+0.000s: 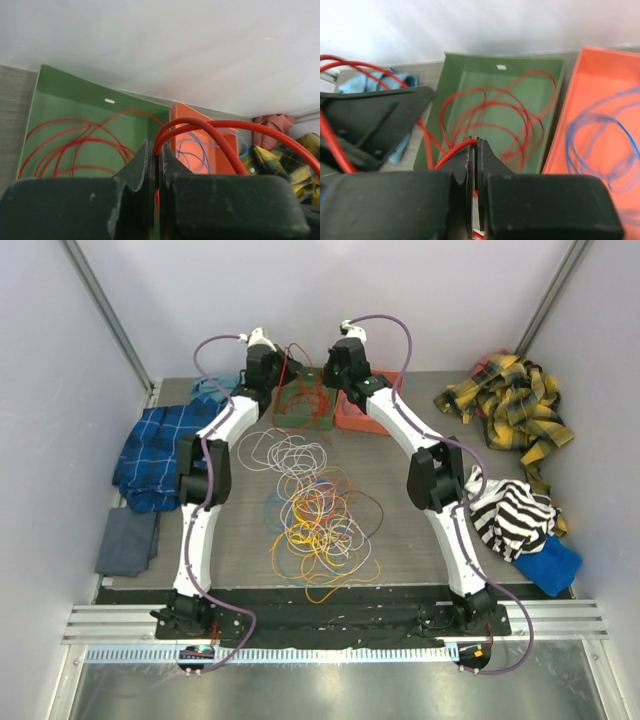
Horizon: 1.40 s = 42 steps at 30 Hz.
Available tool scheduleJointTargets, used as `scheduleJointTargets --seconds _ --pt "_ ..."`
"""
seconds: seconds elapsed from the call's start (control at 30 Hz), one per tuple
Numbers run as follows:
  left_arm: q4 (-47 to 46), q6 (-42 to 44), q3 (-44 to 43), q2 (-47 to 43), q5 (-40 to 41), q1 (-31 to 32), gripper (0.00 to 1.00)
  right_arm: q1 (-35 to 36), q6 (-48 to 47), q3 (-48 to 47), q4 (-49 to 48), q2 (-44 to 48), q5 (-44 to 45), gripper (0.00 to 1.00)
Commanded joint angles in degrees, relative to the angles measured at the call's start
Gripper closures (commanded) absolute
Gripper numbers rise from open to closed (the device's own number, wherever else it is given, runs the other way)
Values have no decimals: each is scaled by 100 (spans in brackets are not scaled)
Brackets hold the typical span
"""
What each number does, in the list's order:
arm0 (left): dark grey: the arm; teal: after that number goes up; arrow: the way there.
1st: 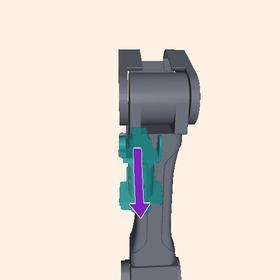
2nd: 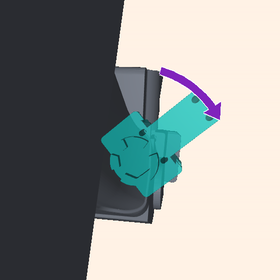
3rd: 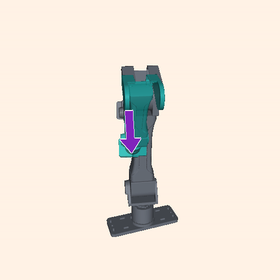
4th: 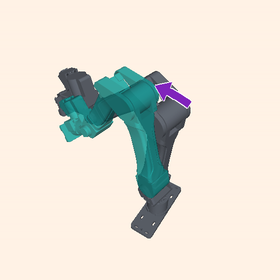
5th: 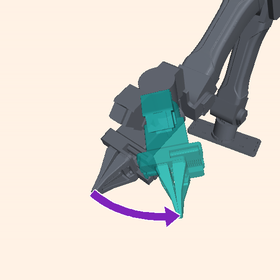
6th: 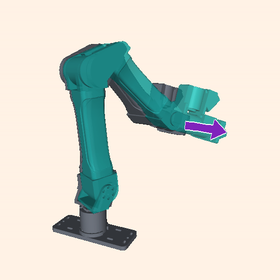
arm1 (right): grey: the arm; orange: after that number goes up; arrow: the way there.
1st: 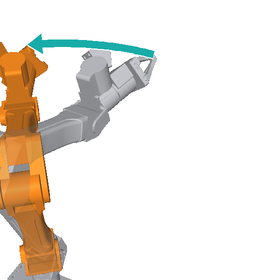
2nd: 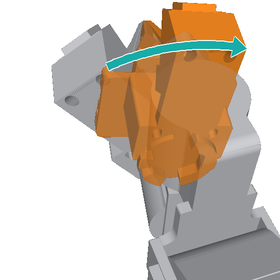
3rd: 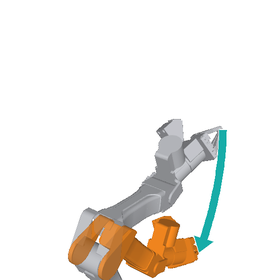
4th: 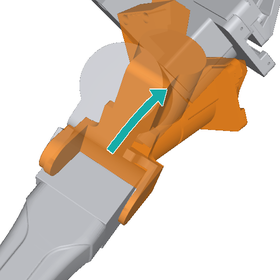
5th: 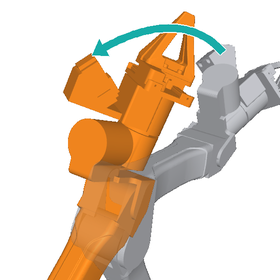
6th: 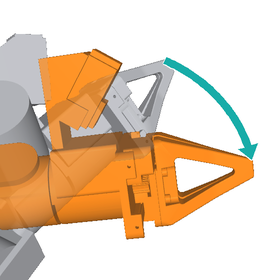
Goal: Untangle the cables
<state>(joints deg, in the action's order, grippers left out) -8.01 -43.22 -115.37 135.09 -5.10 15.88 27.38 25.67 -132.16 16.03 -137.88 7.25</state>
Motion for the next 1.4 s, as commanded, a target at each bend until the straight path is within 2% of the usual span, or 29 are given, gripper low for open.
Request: scheduleJointTargets --seconds 0.0,0.17,0.2,0.23,0.27,0.3,0.33,0.37,0.4,0.43,0.5,0.83,0.9,1.07,1.2,1.3,1.37 --pt "27 182 -1363 403 0 12 99 -74 8 -1092 -390 -352 -293 99" --pt "-192 -63 -1874 1080 -17 -120 99 -171 166 -1181 -838 -800 -530 99" --pt "-227 -116 -1927 1168 -52 -138 94 -189 175 -1189 -899 -871 -583 99" --pt "-245 -151 -1989 1334 -87 -173 84 -197 184 -1294 -944 -941 -627 78" --pt "-236 -143 -2111 1406 -183 -173 60 -198 158 -1356 -935 -1064 -645 64" --pt "-210 -117 -2156 1450 -193 -173 50 -198 140 -1426 -927 -1091 -645 39" --pt "-184 -64 -2165 1485 -210 -173 41 -198 131 -1427 -900 -1109 -645 30" --pt "-149 -20 -2165 1485 -254 -173 26 -198 114 -1409 -891 -1066 -628 24" --pt "-105 41 -2174 1477 -246 -173 0 -198 105 -1287 -917 -1022 -576 16" --pt "-35 94 -2174 1468 -254 -173 0 -198 96 -1182 -944 -943 -532 11" --pt "-16 174 -2174 1380 -246 -208 0 -198 87 -779 -1162 -627 -409 8" --pt "300 490 -2051 792 -123 -243 0 -197 96 752 -1568 797 -74 6" --pt "344 726 -1911 677 -52 -217 0 -189 78 1041 -1725 956 -135 8" --pt "730 1192 -1735 677 325 -112 0 -197 114 1218 -1393 1185 -4 16" --pt "985 1597 -1489 563 695 -32 0 -198 87 1683 -1322 1536 172 18" --pt "1257 1939 -1593 615 826 64 0 -180 78 2035 -1357 1817 172 18" --pt "1486 2455 -1848 738 1045 213 0 -180 61 2211 -1305 1984 207 19"
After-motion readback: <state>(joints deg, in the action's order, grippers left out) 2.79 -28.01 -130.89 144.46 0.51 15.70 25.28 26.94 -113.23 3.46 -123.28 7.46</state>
